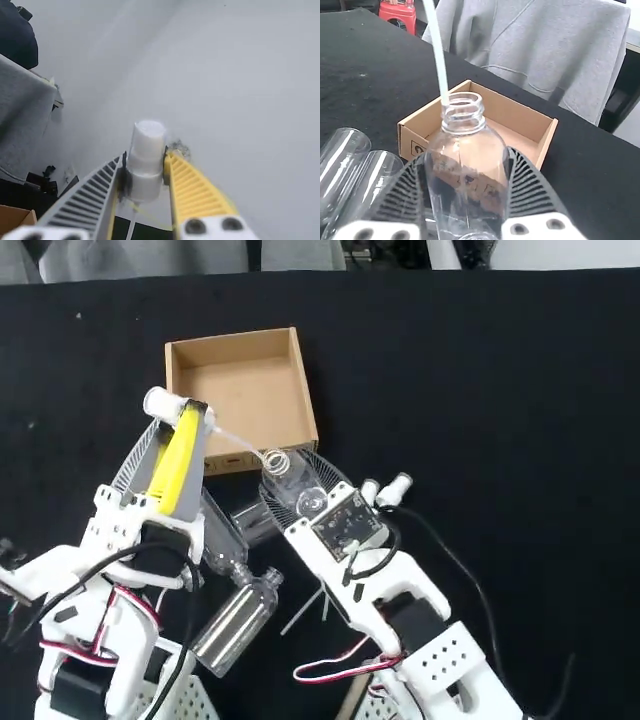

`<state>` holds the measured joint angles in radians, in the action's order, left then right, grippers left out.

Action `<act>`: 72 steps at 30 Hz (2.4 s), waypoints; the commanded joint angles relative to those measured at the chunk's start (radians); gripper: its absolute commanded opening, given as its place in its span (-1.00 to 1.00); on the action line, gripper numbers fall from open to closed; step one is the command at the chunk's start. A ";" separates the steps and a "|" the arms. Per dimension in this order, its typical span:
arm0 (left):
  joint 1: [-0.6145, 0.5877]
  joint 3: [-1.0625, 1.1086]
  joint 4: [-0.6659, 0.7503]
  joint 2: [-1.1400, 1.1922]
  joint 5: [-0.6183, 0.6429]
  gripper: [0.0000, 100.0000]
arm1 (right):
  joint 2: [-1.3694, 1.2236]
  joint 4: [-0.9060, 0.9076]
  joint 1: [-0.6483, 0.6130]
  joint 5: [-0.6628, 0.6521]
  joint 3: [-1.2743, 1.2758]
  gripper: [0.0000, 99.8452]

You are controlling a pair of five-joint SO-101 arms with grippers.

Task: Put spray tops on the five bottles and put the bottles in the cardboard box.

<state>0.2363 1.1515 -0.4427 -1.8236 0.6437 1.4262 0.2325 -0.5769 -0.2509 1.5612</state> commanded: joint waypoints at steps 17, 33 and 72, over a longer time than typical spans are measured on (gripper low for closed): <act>0.004 0.018 0.071 0.002 -0.012 -0.94 | 0.025 -0.029 -0.028 -0.009 -0.004 -0.96; 0.013 0.101 0.063 0.002 -0.035 -0.94 | 0.025 -0.026 -0.026 -0.002 -0.004 -0.96; 0.173 0.203 0.064 0.003 -0.127 -0.94 | 0.025 -0.031 0.011 0.000 0.007 -0.96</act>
<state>0.3882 1.3725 -0.3920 -1.8113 0.5194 1.4262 0.2325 -0.5846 -0.2493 1.5796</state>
